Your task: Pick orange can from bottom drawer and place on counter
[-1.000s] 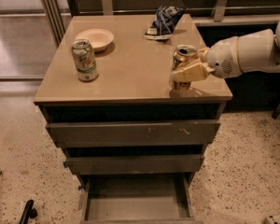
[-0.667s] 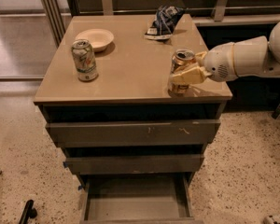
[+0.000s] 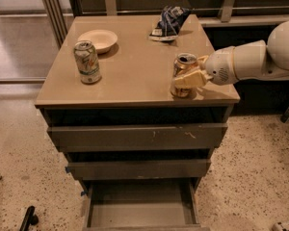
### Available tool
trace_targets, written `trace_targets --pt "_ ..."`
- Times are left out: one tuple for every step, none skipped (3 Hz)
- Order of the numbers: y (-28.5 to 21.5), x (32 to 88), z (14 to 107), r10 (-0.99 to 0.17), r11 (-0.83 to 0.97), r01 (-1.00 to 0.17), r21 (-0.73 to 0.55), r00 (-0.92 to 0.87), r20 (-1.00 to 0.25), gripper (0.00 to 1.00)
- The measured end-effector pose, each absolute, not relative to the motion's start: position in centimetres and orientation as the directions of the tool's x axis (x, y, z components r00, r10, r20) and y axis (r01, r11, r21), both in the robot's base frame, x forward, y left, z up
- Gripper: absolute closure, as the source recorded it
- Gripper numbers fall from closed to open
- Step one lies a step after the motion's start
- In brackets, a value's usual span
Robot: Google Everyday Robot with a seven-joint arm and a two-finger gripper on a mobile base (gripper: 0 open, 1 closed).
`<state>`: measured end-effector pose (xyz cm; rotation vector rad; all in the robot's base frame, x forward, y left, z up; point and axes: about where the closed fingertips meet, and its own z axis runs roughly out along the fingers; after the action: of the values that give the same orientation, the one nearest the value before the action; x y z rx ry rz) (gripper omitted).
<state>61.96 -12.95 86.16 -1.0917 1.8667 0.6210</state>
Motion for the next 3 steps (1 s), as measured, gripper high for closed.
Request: trace_targets --pt "-12.96 62.83 86.18 -0.456 0.493 -0.87 0.008 -0.266 -0.85 1.0" --pt "-12.93 63.82 86.69 -0.472 0.487 -0.873 0.018 -0.281 -0.835 0.98" --pt "-12.93 63.82 86.69 -0.472 0.487 -0.873 0.018 -0.281 -0.835 0.76"
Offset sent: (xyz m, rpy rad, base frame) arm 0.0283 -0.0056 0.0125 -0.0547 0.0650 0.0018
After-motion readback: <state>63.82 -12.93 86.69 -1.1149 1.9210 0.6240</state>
